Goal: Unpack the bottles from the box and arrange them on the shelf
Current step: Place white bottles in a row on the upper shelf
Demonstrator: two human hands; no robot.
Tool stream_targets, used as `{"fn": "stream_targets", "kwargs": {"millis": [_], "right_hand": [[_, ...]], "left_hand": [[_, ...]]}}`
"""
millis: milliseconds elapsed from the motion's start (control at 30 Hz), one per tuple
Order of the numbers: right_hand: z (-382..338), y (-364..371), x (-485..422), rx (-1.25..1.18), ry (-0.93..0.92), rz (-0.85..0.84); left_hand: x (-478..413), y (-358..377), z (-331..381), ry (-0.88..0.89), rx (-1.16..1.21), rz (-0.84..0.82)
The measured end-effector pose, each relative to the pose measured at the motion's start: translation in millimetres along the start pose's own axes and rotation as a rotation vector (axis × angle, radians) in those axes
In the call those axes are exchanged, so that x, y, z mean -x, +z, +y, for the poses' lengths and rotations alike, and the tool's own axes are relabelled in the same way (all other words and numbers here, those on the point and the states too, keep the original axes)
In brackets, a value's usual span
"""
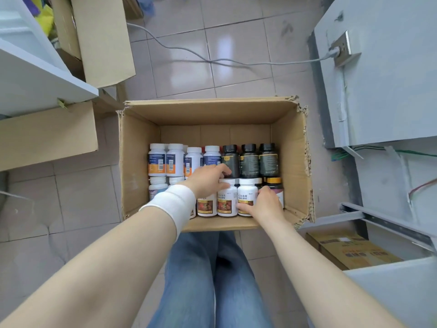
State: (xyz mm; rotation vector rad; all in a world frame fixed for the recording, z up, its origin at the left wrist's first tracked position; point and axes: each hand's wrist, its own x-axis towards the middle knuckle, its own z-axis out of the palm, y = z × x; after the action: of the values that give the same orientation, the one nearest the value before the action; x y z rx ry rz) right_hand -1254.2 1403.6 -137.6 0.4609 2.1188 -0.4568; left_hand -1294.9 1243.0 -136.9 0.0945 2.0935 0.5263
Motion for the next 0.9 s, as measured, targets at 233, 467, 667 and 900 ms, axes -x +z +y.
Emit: {"fn": "stream_targets", "kwargs": {"millis": [233,467,667,900], "right_hand": [[7.0,-19.2,10.1,-0.084,0.031,-0.055],[17.4,-62.2,87.1,-0.375,-0.041,0.059],[20.9,-73.2,185.4,-0.623,-0.095,0.151],[6.8,-33.6,299.0,-0.831,-0.125,0.305]], "left_hand": [[12.0,-8.3,8.1,-0.020,0.147,0.000],[91.5,-46.6,25.4,0.060,0.322,0.159],[168.6,-77.2,35.0,0.144,0.484,0.342],[266.5,-91.5,44.4,0.354,0.424,0.351]]}}
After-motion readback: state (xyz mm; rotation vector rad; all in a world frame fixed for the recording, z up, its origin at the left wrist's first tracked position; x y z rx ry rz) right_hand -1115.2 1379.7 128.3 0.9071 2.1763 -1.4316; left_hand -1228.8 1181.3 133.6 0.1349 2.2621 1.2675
